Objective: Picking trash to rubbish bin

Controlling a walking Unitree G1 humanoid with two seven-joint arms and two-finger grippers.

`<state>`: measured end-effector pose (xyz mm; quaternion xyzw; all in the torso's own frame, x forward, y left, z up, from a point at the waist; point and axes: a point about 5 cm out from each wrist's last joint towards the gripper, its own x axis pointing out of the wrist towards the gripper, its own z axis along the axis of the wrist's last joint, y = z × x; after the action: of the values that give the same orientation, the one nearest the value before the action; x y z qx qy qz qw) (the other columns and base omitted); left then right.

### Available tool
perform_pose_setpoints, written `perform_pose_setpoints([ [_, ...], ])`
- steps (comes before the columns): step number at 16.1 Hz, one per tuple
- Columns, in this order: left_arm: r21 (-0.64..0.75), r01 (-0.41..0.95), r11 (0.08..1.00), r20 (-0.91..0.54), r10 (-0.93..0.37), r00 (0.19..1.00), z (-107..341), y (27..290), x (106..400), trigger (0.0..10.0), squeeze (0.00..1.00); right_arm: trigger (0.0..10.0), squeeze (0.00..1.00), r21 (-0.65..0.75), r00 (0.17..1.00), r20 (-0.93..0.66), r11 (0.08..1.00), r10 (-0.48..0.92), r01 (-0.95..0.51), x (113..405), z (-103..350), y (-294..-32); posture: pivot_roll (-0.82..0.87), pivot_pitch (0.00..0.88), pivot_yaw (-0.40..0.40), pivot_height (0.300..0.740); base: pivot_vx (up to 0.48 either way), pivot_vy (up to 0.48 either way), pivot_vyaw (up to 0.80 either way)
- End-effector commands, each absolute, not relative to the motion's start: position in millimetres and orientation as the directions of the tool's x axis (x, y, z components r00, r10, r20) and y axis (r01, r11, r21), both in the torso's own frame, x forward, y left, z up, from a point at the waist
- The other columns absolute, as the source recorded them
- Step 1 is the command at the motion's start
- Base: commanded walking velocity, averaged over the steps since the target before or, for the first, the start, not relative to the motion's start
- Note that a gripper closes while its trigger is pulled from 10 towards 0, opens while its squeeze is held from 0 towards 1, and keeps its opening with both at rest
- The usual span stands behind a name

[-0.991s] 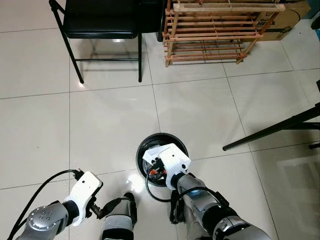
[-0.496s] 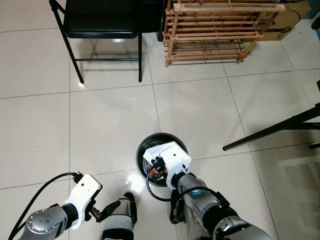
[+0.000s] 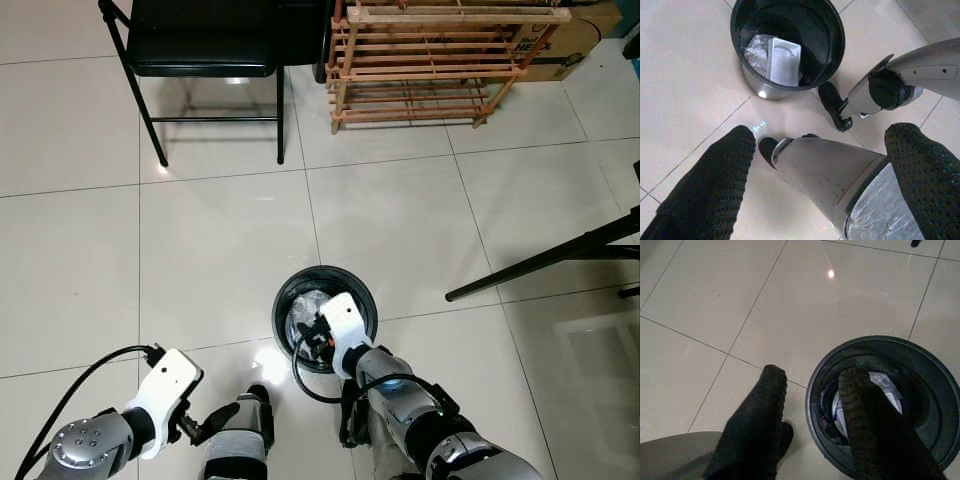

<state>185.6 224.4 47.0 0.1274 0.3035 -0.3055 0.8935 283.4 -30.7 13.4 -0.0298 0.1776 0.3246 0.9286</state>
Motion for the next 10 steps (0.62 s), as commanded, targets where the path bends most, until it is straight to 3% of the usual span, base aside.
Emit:
perform_pose_setpoints([
  [1,0.013,0.630,0.777,-0.639,-0.478,0.603,41.2,224.2,175.7,10.0,0.00,10.0,1.00,0.172,0.674,-0.349,0.752,0.650,-0.636,261.7,6.8,2.2,0.49,0.432,-0.050,0.740,0.000,0.000,0.00],
  [6,0.029,0.635,0.772,-0.633,-0.478,0.609,40.9,224.2,175.9,10.0,0.00,10.0,1.00,0.157,0.699,-0.335,0.768,0.632,-0.621,265.7,7.9,-5.4,0.48,0.417,-0.048,0.740,0.000,0.000,0.00],
  [10,0.029,0.625,0.780,-0.573,-0.500,0.650,35.4,214.5,180.2,10.0,0.00,10.0,1.00,0.119,0.771,-0.288,0.821,0.567,-0.559,274.1,9.3,-33.9,0.43,0.361,-0.081,0.740,0.000,0.000,0.00],
])
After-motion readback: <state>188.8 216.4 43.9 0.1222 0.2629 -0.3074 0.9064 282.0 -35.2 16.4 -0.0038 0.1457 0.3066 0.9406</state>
